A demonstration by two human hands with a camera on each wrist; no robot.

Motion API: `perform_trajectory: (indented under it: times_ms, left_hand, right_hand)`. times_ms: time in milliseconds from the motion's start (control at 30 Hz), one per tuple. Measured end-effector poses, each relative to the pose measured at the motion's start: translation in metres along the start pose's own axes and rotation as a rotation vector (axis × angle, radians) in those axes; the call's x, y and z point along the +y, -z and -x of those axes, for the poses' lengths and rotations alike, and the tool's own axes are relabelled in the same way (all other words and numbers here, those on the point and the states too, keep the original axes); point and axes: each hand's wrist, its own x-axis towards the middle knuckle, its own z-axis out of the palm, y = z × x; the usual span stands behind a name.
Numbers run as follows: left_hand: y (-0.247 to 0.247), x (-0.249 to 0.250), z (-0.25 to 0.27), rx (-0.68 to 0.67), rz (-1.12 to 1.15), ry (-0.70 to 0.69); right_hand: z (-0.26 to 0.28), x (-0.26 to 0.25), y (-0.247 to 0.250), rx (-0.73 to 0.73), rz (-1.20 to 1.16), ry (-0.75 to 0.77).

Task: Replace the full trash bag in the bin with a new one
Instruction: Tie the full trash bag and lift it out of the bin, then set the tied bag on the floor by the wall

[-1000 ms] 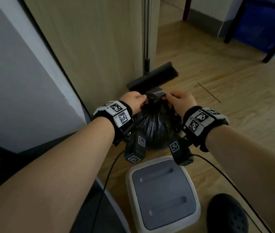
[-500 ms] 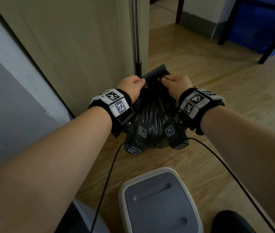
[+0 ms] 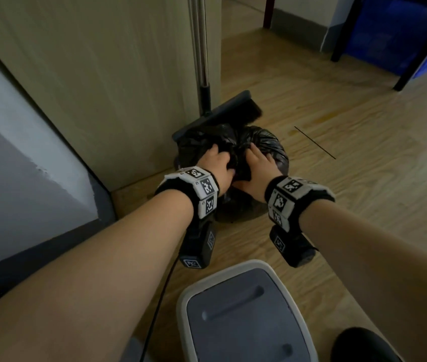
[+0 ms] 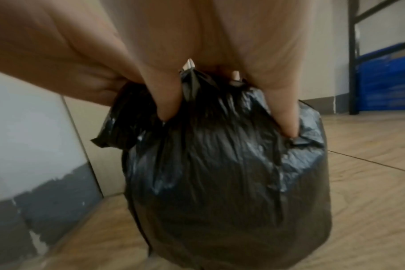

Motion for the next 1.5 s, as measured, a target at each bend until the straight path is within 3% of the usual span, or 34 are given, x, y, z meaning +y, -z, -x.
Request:
perform_trajectory:
  times_ms: [233,433,567,733,967,1267,1500]
  left_hand:
    - [-0.031,-0.019,-0.014,-0.013,-0.133,-0.071]
    - [-0.035,-0.015,-0.014,-0.046,-0.159,-0.07]
    - [-0.026,-0.012,-0.007,-0.001,-0.108,-0.068]
    - [-0.015,-0.015,0.008,0.204,-0.039,-0.065]
    - [-0.028,-0.027,0.006,0.056,-0.151,-0.018]
    - [-0.005,-0.021,0.027,0.063,-0.108,-0.021]
    - [0.046,-0.016,0.099,0.113,-0.11,0.009]
  right_hand:
    - [-0.038,0.015,-0.034,-0.019,-0.083,-0.065]
    - [-0.039,0.022,-0.032,0.033,-0.124,-0.066]
    - [-0.016,0.018,-0.029,0.184,-0.245,-0.07]
    - [0.009,0.011,-0.034,0.382,-0.335,-0.164]
    - [0.006,0.013,-0.044,0.189,-0.239,-0.132]
    - [0.028,0.004,-0.024,0.232,-0.241,-0.184]
    - [0.09,-0.038,0.02,0.25,-0.174,-0.143]
